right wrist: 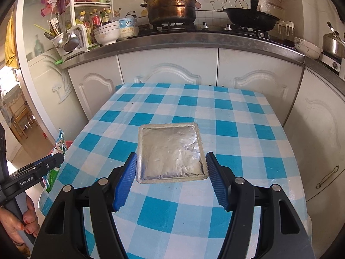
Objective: Collect trash
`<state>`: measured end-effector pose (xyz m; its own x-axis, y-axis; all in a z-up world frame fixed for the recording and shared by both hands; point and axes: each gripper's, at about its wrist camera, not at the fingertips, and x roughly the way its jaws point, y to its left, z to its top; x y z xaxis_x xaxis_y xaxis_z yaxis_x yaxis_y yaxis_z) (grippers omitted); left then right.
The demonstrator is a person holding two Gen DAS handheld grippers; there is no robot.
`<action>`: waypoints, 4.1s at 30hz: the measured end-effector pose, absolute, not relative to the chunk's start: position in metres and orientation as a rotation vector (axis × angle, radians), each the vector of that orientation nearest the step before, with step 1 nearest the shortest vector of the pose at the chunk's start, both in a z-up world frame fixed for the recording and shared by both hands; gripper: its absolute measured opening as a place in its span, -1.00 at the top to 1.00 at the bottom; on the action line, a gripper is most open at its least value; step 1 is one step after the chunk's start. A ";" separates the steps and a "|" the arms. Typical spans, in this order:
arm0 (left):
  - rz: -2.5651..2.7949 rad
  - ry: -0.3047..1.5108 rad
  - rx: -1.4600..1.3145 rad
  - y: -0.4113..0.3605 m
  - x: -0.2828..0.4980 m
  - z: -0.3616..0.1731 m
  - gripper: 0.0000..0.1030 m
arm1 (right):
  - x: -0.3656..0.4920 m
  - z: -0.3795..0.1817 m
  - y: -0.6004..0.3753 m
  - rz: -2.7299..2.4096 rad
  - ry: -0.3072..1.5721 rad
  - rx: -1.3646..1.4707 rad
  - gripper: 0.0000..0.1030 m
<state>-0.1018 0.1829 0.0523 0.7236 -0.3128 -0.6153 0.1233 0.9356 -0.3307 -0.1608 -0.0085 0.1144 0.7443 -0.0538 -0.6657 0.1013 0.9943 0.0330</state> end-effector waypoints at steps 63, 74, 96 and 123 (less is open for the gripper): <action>0.256 0.828 -0.390 0.395 -0.041 -0.039 -0.73 | -0.009 0.035 0.279 0.553 0.850 -0.249 -0.71; 0.242 0.690 -0.203 0.349 -0.059 0.019 -0.88 | -0.030 0.066 0.183 0.296 0.798 -0.054 -0.73; -0.005 0.434 -0.050 0.188 -0.101 0.158 -0.92 | -0.139 0.186 0.043 -0.096 0.510 0.034 -0.77; -0.119 0.162 0.018 0.085 -0.190 0.260 -0.93 | -0.290 0.305 -0.002 -0.333 0.126 0.026 -0.91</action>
<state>-0.1896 0.0848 0.2601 0.9799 -0.1169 -0.1619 0.1197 0.9928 0.0079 -0.2902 -0.0019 0.3046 0.9374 -0.3240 -0.1277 0.3273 0.9449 0.0049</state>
